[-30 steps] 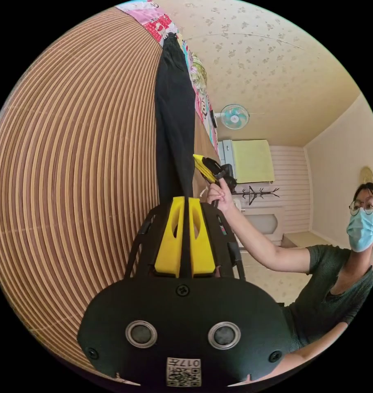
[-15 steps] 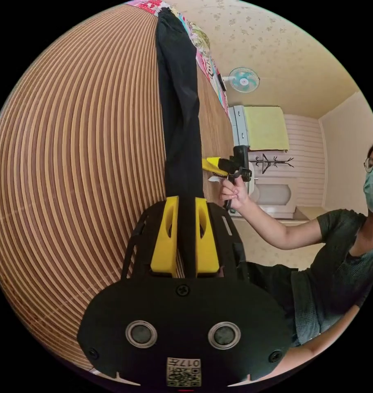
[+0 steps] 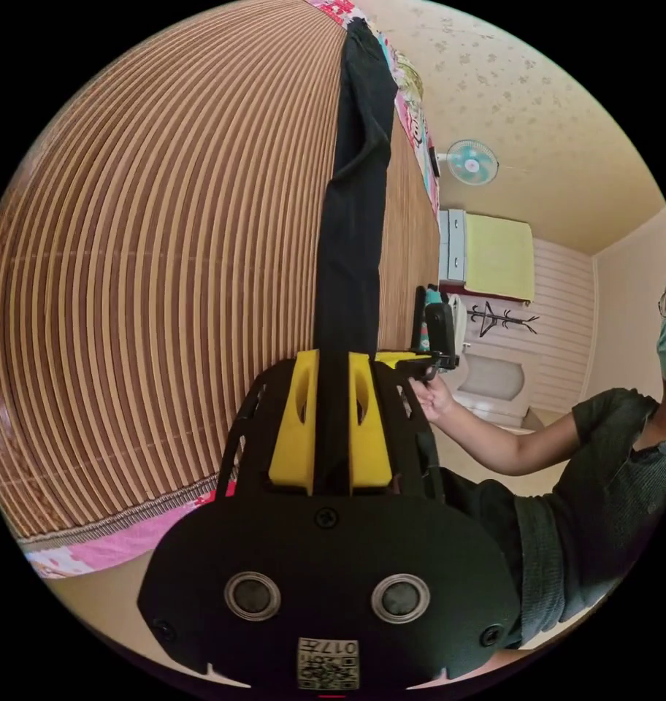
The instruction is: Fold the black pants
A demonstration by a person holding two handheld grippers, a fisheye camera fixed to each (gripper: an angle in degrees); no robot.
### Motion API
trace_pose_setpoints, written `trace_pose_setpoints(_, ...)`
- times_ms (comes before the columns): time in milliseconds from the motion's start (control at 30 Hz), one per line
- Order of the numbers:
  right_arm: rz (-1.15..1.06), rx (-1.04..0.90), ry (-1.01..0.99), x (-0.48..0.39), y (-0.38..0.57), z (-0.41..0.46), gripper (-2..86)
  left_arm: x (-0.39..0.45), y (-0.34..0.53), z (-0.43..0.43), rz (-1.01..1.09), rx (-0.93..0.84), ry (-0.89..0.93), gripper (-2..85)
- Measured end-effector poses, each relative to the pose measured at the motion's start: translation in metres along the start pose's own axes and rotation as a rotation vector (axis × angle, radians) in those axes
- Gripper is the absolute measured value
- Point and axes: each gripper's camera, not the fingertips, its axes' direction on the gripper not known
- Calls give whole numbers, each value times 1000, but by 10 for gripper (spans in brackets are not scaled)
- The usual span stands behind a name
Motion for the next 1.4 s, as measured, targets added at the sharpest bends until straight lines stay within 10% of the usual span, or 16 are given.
trace_pose_setpoints(633, 70, 87, 157, -16, 16, 42, 29, 31, 1, 93, 6, -109, -77, 9)
trace_pose_setpoints(767, 10, 9, 226, -25, -2, 43, 78, 29, -20, 51, -21, 160, -43, 87)
trace_pose_setpoints(1033, 46, 388, 77, -14, -96, -72, 136, 27, -196, 12, 59, 352, 59, 199)
trace_pose_setpoints(1400, -6, 492, 104, -35, -295, -95, 151, 72, -351, 73, 178, 263, -28, 139)
